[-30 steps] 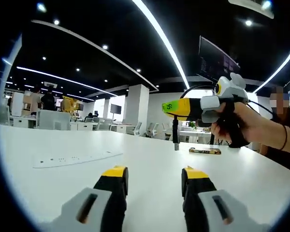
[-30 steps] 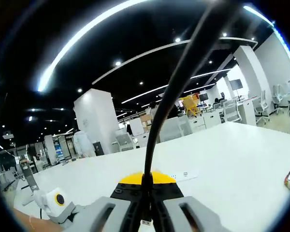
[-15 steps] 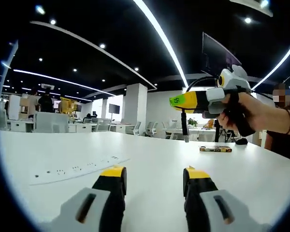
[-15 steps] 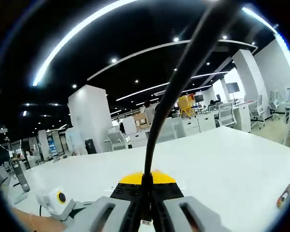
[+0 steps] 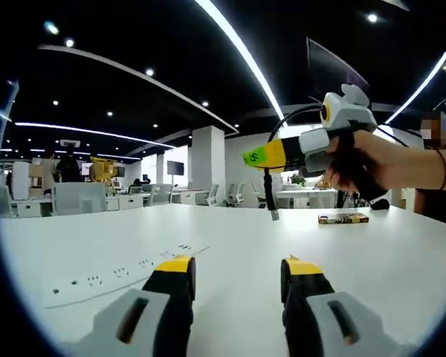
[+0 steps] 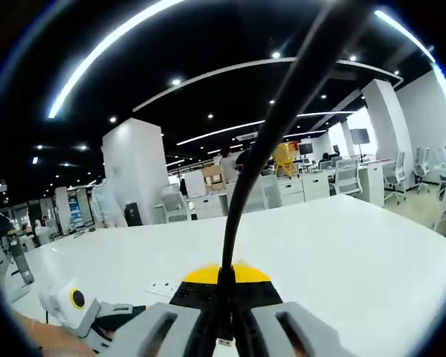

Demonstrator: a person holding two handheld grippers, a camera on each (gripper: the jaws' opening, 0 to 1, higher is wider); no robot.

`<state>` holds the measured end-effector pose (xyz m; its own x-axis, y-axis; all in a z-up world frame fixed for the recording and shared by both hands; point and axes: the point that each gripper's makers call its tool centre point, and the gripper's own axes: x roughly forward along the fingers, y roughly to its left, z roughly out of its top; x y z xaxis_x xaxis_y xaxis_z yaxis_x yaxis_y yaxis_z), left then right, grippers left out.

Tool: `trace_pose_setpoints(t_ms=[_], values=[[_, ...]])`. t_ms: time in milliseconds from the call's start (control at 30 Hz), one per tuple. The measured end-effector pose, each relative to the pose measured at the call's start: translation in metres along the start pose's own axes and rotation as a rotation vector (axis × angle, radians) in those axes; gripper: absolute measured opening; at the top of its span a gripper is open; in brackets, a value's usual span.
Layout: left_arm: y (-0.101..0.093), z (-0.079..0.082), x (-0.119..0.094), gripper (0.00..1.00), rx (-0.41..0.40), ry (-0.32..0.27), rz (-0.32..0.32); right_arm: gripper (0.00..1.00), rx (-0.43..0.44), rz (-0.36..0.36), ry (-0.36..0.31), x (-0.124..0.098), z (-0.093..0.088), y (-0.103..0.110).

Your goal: Find the data cable on the table. Grasp the USB connector end of the cable and insert it into the USB port on the table

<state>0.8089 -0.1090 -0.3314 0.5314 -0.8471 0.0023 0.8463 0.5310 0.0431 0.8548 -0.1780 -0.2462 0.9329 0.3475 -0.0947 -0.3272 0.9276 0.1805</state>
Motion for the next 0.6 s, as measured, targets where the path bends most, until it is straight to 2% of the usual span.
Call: trace_pose_setpoints(t_ms=[200,500,600], values=[[0.006,-0.007,0.008,0.46,0.049,0.04,0.01,0.05,-0.022,0.004,0.014,0.019,-0.004,-0.005],[0.024,-0.005,0.018,0.46,0.034,0.027,0.037,0.05,-0.047,0.005,0.038,0.052,-0.011,-0.009],[0.032,-0.001,0.02,0.46,0.02,0.007,0.053,0.05,-0.058,0.01,0.041,0.069,-0.011,-0.008]])
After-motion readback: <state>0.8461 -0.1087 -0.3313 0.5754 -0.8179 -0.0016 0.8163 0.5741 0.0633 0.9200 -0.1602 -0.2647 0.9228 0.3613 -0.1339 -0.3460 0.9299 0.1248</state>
